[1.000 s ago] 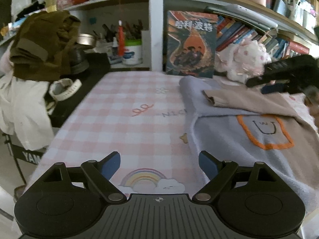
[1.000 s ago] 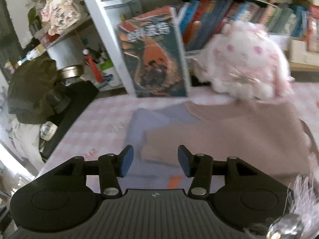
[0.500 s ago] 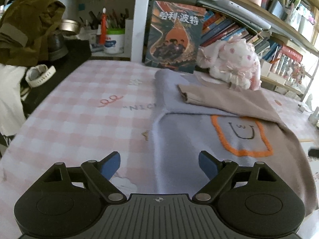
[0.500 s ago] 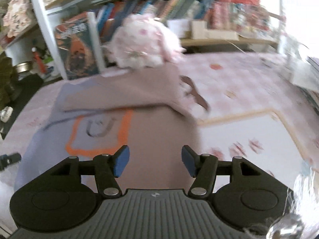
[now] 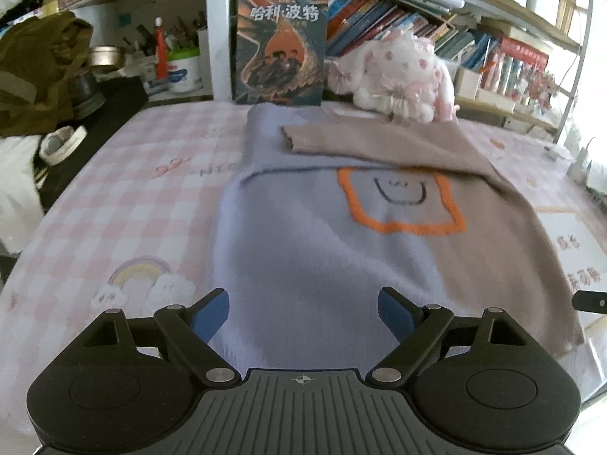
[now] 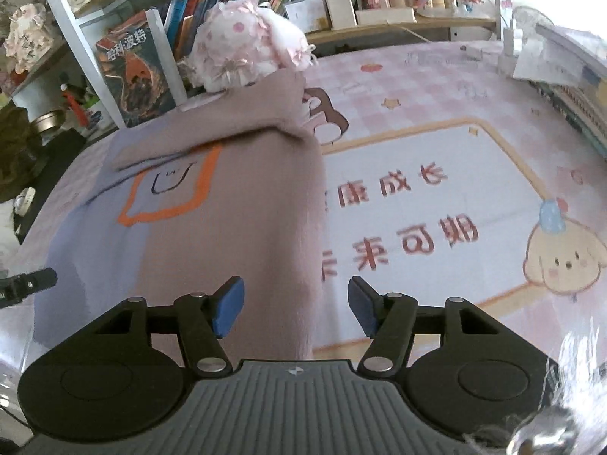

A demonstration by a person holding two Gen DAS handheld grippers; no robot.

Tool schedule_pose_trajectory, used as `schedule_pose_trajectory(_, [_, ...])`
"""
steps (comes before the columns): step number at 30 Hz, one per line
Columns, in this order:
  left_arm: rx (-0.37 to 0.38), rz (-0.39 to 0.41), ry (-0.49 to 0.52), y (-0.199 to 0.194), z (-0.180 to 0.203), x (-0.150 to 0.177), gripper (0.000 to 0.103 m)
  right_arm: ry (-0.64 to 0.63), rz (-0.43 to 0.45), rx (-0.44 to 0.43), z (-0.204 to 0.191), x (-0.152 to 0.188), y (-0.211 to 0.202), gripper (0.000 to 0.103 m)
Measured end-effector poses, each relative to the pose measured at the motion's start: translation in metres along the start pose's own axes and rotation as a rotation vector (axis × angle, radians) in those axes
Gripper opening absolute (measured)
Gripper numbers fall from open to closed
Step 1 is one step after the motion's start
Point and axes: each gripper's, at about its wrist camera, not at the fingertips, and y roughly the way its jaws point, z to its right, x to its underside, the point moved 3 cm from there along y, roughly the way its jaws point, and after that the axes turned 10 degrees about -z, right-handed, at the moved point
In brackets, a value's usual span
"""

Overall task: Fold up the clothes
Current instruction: 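Open the right gripper and release the tan sleeve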

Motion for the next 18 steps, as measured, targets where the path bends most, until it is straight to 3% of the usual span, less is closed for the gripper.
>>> schedule_pose_trajectory(6, [-0.052, -0.026, -0.043, -0.012, -0.002, 0.019, 0.088, 0.003, -0.024, -0.033, 0.009, 0.016, -0.003, 0.061])
schedule_pose_trajectory(18, [-0.055, -0.073, -0.182, -0.011, -0.024, 0.027, 0.087, 0.01, -0.028, -0.045, 0.02, 0.022, -0.01, 0.063])
